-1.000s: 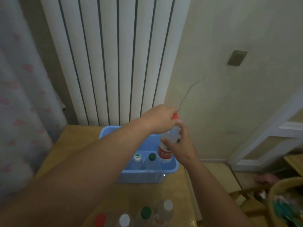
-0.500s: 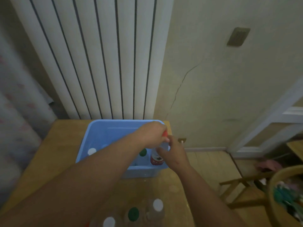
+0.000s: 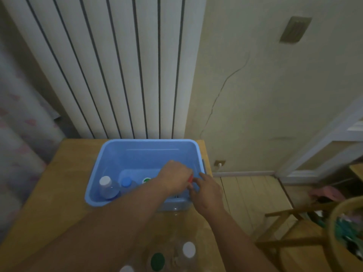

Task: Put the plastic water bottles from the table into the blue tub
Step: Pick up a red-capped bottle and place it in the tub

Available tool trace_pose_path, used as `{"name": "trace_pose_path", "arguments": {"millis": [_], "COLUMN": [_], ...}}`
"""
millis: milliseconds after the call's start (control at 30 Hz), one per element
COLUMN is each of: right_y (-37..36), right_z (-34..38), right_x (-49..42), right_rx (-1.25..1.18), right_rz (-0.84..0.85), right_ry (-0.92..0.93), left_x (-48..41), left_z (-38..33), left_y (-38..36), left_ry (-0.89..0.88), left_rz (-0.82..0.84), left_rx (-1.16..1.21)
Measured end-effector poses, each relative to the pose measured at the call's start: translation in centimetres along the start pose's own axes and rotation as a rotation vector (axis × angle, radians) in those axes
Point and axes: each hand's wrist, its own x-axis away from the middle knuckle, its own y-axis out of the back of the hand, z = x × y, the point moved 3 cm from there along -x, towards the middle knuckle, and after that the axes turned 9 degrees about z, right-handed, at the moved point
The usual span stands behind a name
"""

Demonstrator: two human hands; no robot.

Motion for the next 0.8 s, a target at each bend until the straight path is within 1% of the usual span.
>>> {"name": "trace_pose_path", "arguments": {"millis": [67, 133, 333, 500, 567, 633, 733, 800], "right_y": [-0.4, -0.7, -0.1, 0.4, 0.9, 1.8, 2.9, 3.3], "right_z": [-0.5, -0.9, -0.8, -0.3, 0.0, 0.5, 2.0, 3.6], "right_x": [0.0, 0.1, 0.3, 0.5, 0.7, 0.9, 1.6, 2.0], "right_rx": [0.044, 0.048, 0.052, 0.024, -0.003, -0.055, -0.205, -0.274], "right_rz": [0.071, 0.118, 0.139, 0.138, 0.121, 0.068, -0.041, -0.079], "right_ry": [-0.030, -0.040, -0.046, -0.048, -0.048, -0.069, -0.109, -0.094], "left_x": [-0.5, -1.0, -1.5, -0.8, -0.3, 0.3, 2.0, 3.4], "left_z": [-0.2, -0.2, 0.3, 0.7, 0.9, 1.2, 1.9, 2.6], "left_y": [-0.8, -1.5, -1.6, -2.1, -2.1, -1.8, -0.6, 0.5], "left_ry": [-0.017, -0.018, -0.020, 0.001, 0.011, 0.023, 0.041, 0.059], "left_rz": [0.004, 0.001, 0.070, 0.077, 0.086, 0.089, 0.037, -0.019], "left_rx": [-0.047, -0.039, 0.006, 0.079, 0.090, 0.093, 0.122, 0.186]}}
